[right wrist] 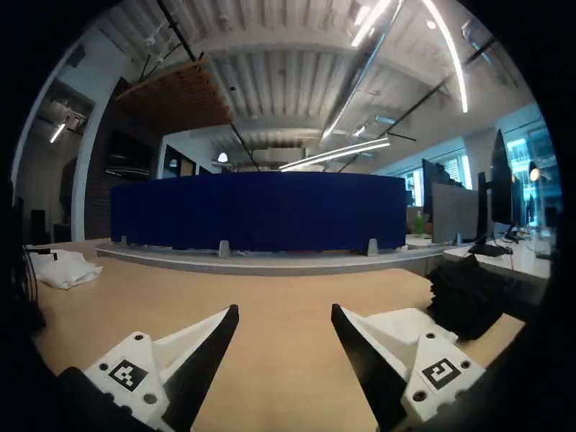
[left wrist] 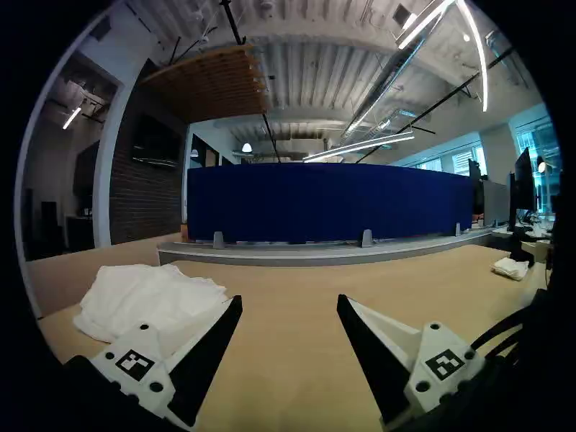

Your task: Fold towel

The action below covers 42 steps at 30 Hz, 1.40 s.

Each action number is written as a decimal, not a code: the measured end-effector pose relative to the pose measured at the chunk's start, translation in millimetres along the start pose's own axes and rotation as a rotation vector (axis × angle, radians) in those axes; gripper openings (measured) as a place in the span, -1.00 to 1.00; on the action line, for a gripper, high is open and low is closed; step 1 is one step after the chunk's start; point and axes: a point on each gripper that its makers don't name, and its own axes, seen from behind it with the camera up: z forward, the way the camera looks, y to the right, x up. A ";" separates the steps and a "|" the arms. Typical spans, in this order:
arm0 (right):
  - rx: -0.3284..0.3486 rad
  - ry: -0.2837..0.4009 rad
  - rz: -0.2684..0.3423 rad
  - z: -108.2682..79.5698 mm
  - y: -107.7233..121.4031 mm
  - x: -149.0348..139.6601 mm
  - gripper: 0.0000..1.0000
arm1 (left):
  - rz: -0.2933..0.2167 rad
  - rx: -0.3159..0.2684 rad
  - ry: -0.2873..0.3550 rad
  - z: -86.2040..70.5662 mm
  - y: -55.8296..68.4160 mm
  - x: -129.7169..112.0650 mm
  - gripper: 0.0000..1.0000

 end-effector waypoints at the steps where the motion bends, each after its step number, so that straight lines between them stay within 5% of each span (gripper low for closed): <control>1: 0.000 0.000 0.000 0.1 -0.1 0.0 0.99 | 0.000 0.000 0.000 0.0 0.0 -0.1 0.96; 42: 0.000 0.000 0.001 -3.9 0.0 -1.5 0.99 | -0.002 -0.001 0.000 1.8 -1.5 -1.1 0.96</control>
